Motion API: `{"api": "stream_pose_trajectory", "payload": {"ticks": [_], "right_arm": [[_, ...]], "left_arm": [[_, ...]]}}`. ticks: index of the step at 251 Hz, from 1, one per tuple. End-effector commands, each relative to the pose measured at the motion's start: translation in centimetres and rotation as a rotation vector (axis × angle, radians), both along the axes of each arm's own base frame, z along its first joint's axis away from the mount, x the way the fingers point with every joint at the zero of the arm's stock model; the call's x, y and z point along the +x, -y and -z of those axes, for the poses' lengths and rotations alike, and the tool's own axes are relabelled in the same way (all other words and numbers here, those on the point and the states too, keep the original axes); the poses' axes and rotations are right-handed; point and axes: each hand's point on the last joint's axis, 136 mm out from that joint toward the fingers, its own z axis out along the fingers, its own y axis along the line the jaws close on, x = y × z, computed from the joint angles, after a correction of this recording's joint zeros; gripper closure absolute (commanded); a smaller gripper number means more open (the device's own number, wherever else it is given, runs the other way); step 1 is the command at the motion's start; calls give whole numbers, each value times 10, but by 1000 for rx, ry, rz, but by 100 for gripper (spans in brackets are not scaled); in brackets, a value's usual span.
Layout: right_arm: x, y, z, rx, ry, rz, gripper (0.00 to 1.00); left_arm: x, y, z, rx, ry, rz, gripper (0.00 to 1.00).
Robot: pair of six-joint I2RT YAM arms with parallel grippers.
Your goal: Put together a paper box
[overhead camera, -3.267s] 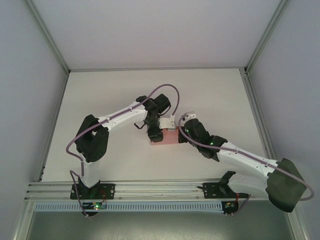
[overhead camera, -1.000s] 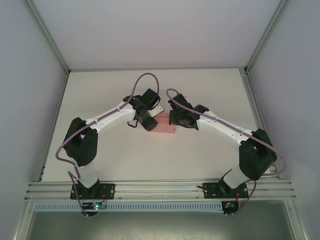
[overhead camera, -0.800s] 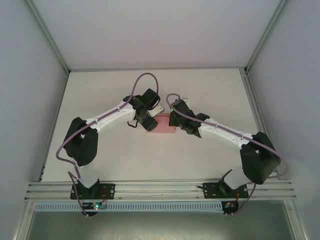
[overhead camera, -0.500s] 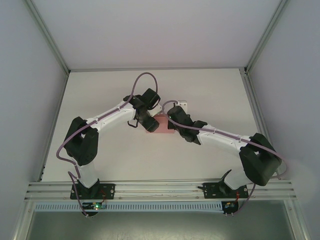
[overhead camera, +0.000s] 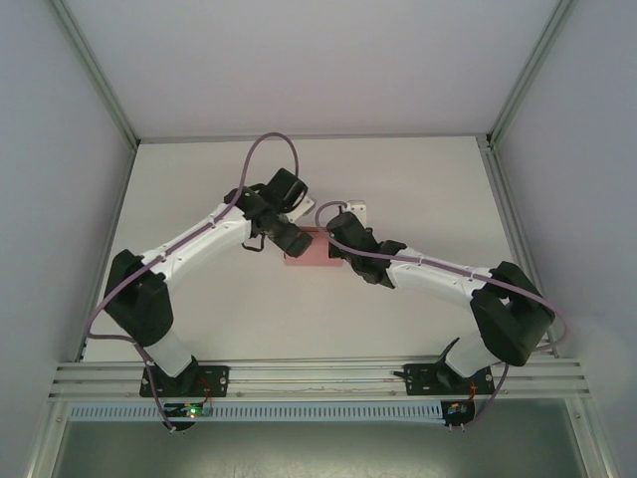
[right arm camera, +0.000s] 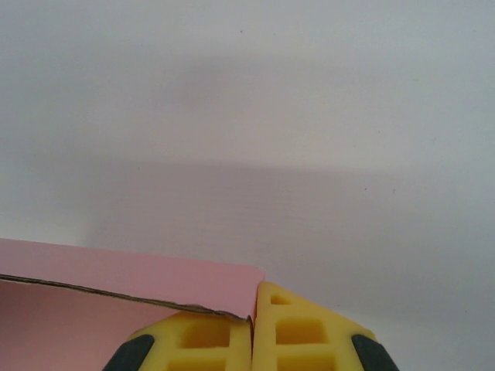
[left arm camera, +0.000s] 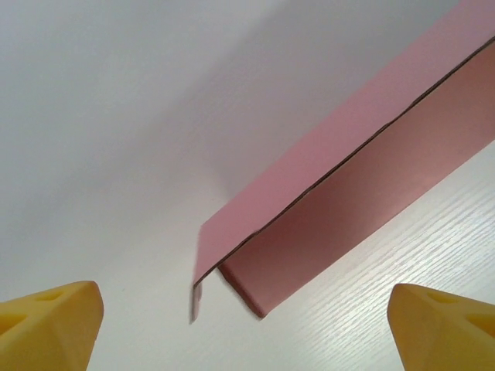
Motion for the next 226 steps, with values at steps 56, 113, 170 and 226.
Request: {"api": "stream_pose_trajectory", "payload": {"ticks": [56, 113, 170, 226], "right_arm": [[-20, -3, 30, -60, -122, -80, 100], [-20, -2, 30, -73, -122, -81, 100], [-24, -5, 35, -121, -127, -113, 100], [-31, 3, 39, -253, -83, -60, 100]], "left_arm": [[7, -25, 16, 1, -73, -106, 38], [8, -21, 24, -50, -124, -113, 61], [14, -16, 17, -100, -131, -182, 97], [5, -6, 11, -157, -271, -293, 100]]}}
